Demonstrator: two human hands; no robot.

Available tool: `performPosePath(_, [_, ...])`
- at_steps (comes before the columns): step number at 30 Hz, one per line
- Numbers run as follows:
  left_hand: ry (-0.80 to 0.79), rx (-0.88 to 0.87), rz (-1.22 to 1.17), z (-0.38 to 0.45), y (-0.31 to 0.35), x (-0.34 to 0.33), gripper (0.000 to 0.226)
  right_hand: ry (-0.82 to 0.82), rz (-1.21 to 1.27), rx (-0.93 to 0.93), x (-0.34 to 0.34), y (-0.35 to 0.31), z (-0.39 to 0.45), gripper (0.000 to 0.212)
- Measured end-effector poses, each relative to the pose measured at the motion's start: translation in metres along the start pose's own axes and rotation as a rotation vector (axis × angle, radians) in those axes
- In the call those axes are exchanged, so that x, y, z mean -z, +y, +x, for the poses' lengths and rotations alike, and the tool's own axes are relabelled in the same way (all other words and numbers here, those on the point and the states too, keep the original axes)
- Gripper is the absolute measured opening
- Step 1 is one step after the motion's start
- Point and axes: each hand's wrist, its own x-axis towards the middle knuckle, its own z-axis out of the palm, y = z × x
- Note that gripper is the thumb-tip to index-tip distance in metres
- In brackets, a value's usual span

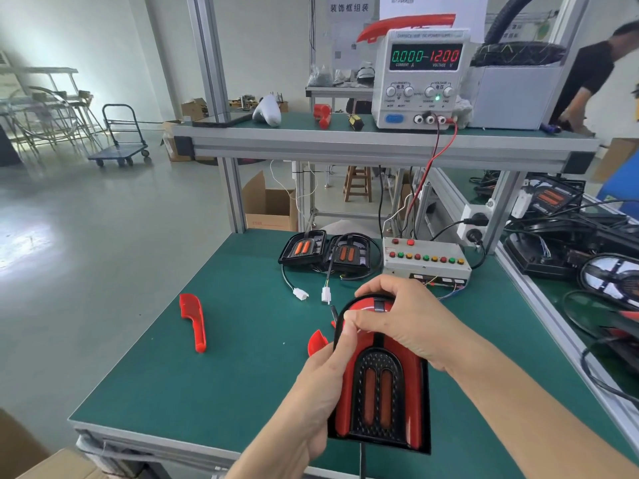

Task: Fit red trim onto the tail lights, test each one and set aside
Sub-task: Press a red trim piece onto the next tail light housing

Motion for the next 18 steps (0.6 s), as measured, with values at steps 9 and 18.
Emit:
performPosePath(9, [0.013, 0.037, -0.072, 0.0018, 0.0041, -0.0026, 0.061, -0.014, -0.084, -0.051, 0.0052, -0.0012, 0.0049, 0.023])
performPosePath(18, [0.004, 0.033, -0.1, 0.0046, -0.0003, -0.0018, 0.06, -0.078, -0.162, -0.125, 0.0093, -0.0013, 0.0085, 0.03])
